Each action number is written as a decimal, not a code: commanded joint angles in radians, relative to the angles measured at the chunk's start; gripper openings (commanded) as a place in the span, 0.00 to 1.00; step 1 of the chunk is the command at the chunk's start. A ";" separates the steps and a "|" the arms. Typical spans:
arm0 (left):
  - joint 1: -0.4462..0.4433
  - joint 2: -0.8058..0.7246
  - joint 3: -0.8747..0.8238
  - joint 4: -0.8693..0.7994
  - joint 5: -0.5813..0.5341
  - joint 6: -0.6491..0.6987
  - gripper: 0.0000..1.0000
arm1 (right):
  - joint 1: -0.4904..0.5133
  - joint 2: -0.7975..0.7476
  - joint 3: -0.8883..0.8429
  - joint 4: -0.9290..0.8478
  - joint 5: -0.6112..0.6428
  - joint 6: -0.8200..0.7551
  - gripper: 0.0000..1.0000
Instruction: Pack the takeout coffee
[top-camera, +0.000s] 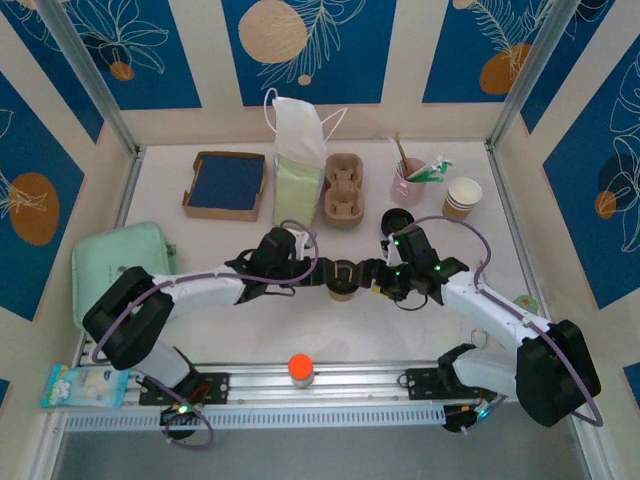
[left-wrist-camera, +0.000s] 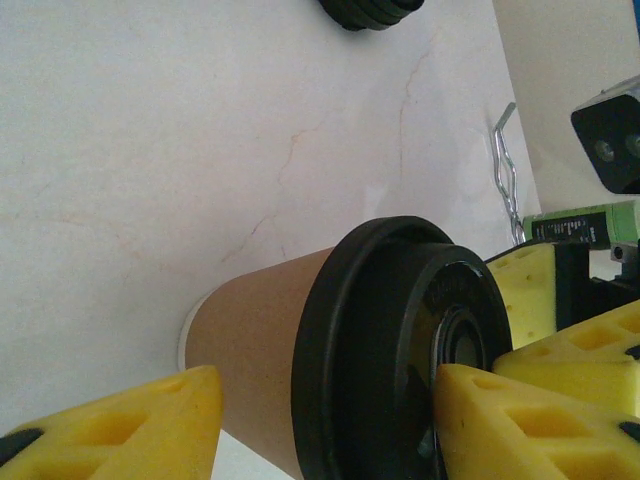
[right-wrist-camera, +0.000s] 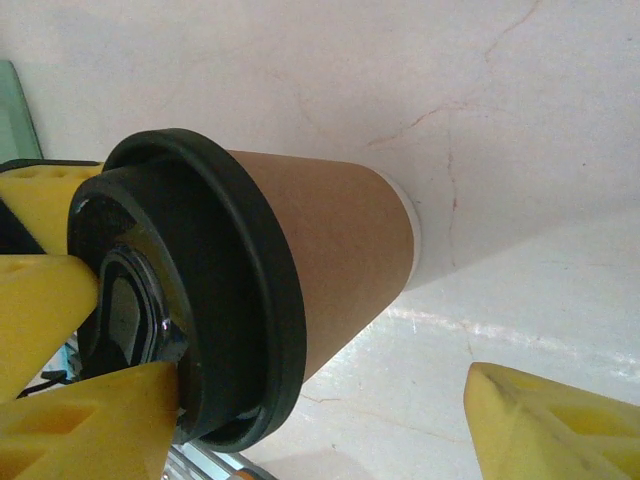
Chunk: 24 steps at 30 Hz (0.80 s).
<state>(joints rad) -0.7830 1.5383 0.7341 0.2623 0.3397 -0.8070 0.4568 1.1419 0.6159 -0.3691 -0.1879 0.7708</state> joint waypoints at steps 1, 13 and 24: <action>-0.013 0.049 -0.028 -0.039 -0.010 -0.003 0.57 | -0.015 0.024 -0.059 -0.026 0.051 0.022 0.74; -0.013 0.113 -0.086 -0.010 -0.013 -0.010 0.54 | -0.051 0.072 -0.129 0.024 0.076 0.028 0.71; -0.013 0.151 -0.139 0.034 -0.011 -0.023 0.53 | -0.068 0.113 -0.157 0.029 0.153 0.026 0.67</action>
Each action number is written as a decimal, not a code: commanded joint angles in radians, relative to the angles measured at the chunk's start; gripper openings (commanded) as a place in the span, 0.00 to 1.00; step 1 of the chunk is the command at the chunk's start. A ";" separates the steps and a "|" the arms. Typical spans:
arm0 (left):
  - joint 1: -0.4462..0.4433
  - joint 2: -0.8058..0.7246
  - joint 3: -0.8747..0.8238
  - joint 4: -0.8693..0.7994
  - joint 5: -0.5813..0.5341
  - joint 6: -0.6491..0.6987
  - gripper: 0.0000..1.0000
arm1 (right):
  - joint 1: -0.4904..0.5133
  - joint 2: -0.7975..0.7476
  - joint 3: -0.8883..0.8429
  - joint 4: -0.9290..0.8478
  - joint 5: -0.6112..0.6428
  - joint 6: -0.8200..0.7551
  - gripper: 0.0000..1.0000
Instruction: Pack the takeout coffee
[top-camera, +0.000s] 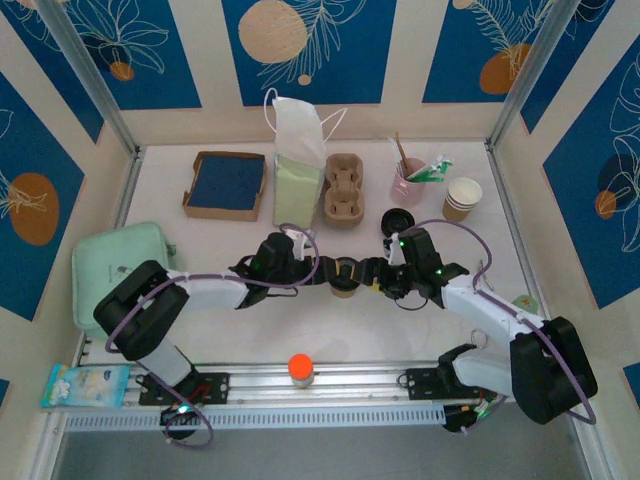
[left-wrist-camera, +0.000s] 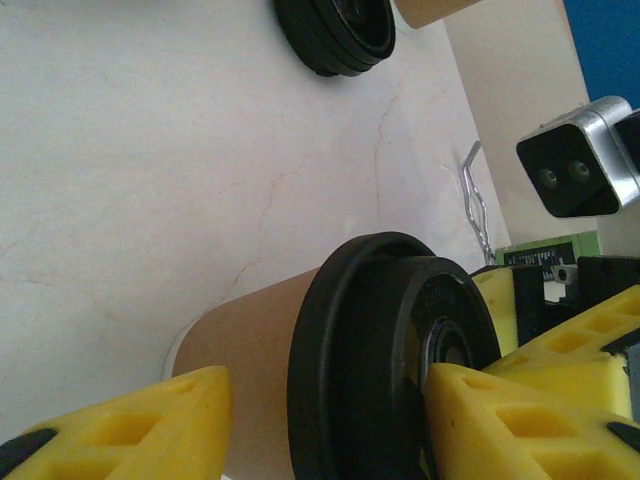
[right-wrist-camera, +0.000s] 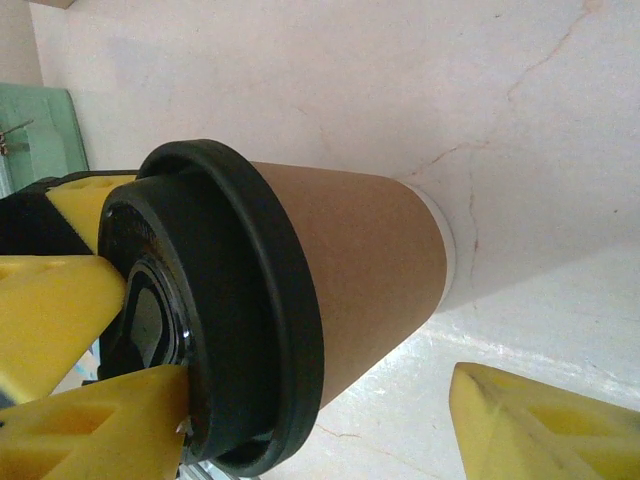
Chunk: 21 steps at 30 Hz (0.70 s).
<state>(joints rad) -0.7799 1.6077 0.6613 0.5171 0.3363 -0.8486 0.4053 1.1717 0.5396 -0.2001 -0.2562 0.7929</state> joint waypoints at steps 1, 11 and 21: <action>-0.016 0.082 -0.068 -0.223 -0.009 0.019 0.53 | -0.019 0.094 -0.085 -0.126 0.214 0.008 0.66; -0.015 0.055 -0.078 -0.239 -0.019 0.024 0.53 | 0.033 0.106 -0.067 -0.153 0.276 0.025 0.63; -0.021 0.021 -0.045 -0.256 -0.005 0.015 0.53 | 0.035 0.029 -0.030 -0.200 0.292 0.025 0.52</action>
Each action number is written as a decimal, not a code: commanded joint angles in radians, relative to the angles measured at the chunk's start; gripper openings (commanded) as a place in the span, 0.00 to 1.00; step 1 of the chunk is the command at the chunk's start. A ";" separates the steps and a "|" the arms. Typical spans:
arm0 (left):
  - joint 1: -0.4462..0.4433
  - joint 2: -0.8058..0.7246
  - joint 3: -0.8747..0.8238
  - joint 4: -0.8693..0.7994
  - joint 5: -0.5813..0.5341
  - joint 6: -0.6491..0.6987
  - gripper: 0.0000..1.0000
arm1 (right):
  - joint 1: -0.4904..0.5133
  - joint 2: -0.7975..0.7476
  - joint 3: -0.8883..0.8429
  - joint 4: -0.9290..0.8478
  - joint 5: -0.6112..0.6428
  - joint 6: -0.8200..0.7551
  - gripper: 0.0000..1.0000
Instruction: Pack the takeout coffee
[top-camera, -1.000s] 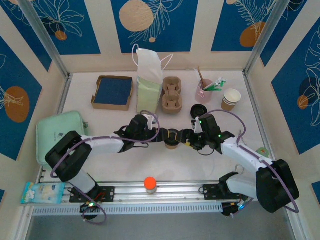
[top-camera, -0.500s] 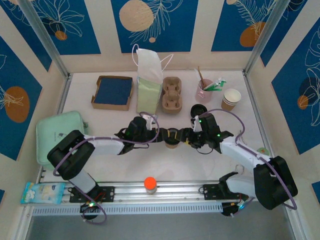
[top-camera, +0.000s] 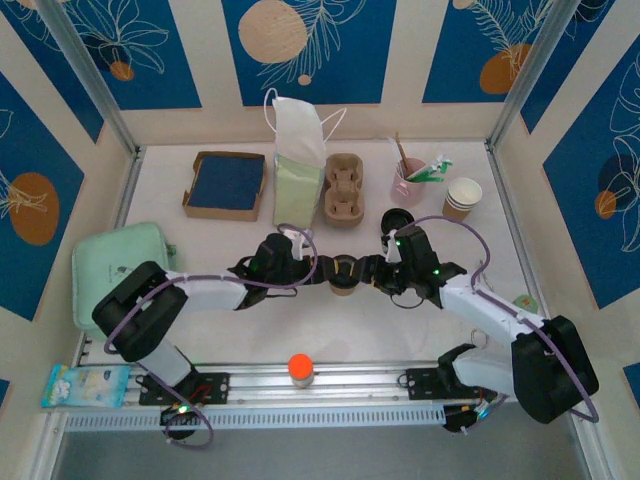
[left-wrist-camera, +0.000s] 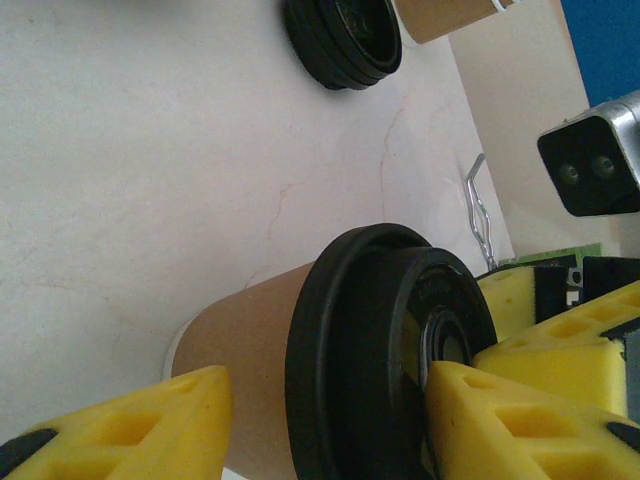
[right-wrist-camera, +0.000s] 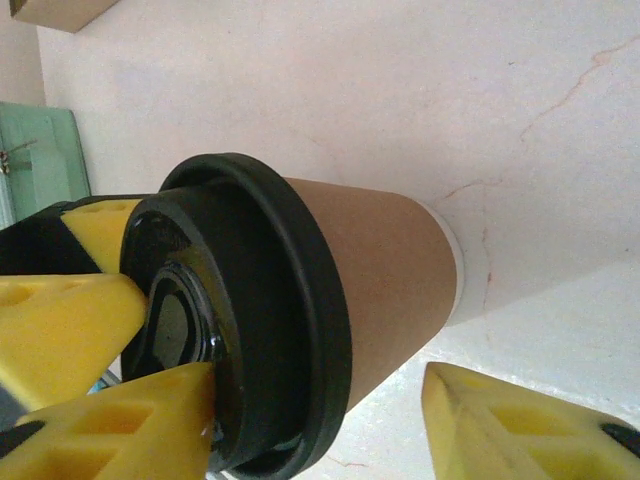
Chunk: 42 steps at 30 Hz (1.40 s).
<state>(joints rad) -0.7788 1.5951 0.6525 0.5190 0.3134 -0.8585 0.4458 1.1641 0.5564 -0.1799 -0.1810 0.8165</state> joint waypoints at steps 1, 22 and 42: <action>-0.026 0.031 -0.027 -0.263 0.019 0.026 0.53 | -0.007 0.027 -0.034 -0.232 0.226 0.000 0.50; -0.056 -0.070 0.083 -0.353 0.018 0.051 0.69 | -0.040 0.038 0.174 -0.343 0.230 -0.086 0.51; -0.032 -0.238 0.125 -0.469 -0.012 0.093 0.81 | 0.167 0.036 0.367 -0.463 0.377 -0.200 0.72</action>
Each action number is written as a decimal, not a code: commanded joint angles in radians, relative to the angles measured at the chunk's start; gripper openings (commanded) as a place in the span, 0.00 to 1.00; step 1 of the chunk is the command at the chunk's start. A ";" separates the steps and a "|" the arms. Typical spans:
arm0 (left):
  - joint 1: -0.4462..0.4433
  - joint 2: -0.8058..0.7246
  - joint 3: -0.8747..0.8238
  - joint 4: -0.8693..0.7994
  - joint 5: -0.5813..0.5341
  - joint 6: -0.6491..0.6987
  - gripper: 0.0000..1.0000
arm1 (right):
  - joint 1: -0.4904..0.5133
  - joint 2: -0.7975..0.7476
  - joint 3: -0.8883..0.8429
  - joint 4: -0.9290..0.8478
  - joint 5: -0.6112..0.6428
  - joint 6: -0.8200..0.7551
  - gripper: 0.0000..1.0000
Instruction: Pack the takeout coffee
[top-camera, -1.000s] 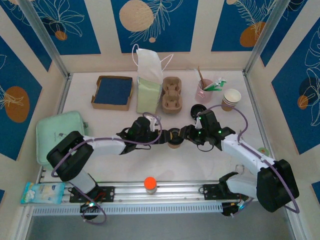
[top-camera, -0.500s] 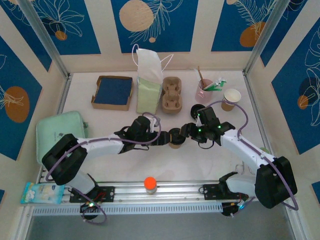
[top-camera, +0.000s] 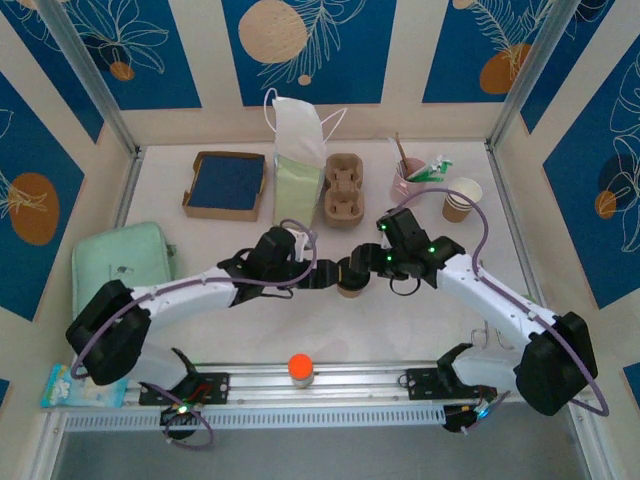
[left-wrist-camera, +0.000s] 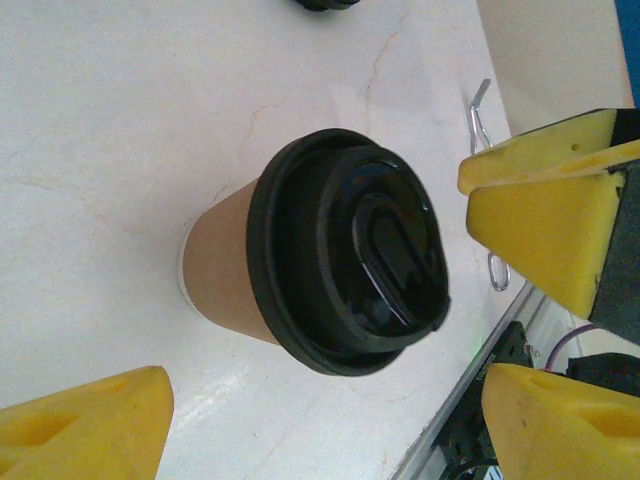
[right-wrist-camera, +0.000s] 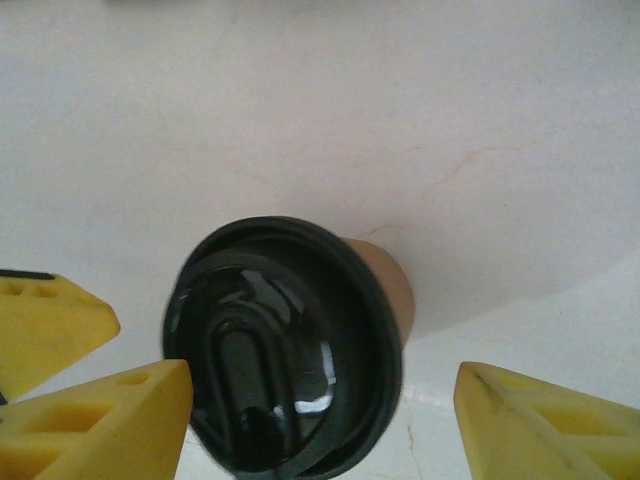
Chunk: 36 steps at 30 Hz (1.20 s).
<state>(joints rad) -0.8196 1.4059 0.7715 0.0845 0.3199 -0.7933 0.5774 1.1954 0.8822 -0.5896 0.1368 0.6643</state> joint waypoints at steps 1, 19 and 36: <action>0.014 -0.062 -0.003 -0.040 -0.022 0.028 0.81 | 0.049 0.008 0.053 -0.064 0.075 -0.055 0.72; 0.095 -0.264 -0.212 -0.060 -0.068 -0.009 0.83 | 0.236 0.304 0.322 -0.313 0.277 -0.095 0.78; 0.110 -0.283 -0.234 -0.060 -0.071 -0.011 0.84 | 0.285 0.337 0.385 -0.357 0.350 -0.088 0.86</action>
<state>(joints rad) -0.7216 1.1370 0.5446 0.0357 0.2584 -0.8028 0.8513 1.5368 1.2343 -0.9176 0.4503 0.5751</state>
